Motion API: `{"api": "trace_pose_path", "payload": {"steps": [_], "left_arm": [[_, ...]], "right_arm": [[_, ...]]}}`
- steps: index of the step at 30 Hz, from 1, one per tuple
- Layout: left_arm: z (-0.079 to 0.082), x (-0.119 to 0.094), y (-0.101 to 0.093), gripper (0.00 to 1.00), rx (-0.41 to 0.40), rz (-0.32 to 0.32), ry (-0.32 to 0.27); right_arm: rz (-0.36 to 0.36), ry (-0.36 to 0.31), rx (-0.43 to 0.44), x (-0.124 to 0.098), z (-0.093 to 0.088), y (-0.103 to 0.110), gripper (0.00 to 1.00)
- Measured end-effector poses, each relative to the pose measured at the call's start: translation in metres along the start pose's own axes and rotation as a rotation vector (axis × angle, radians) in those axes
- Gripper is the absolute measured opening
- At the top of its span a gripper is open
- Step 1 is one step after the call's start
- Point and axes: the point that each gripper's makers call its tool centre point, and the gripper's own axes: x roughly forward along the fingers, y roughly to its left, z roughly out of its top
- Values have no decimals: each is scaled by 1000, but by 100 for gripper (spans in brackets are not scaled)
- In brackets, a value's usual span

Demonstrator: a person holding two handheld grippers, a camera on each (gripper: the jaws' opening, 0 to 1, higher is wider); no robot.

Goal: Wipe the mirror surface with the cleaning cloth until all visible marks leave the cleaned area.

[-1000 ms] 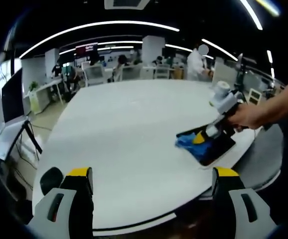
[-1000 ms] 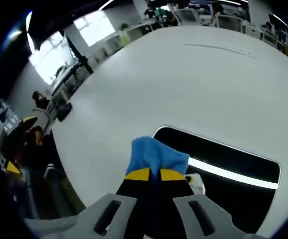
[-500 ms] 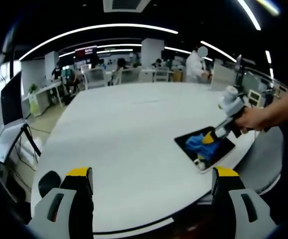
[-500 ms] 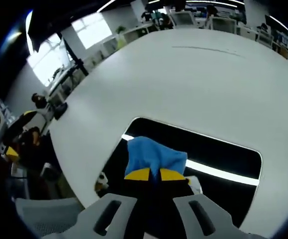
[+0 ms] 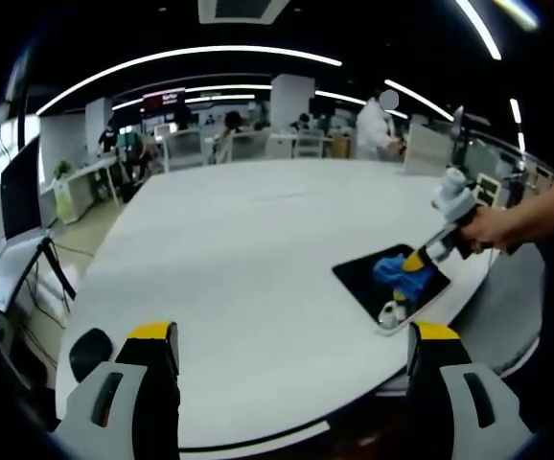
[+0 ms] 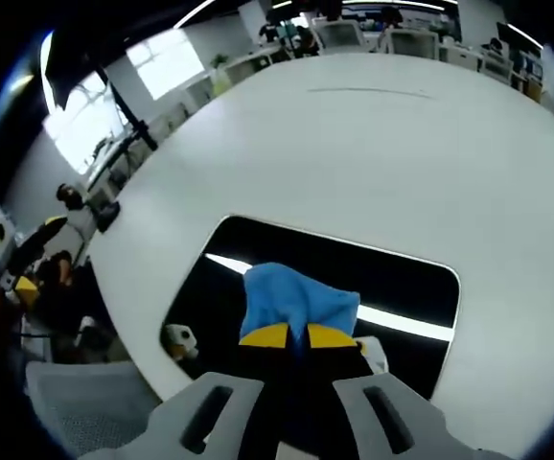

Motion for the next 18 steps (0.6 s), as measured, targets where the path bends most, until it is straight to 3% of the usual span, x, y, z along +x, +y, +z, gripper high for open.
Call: {"api": "trace_pose_path", "payload": {"steps": [18], "left_arm": [[4,6,-4,99,2,-13,-6]], "right_arm": [[-42,14,49,-22,-12,-46,0]]}}
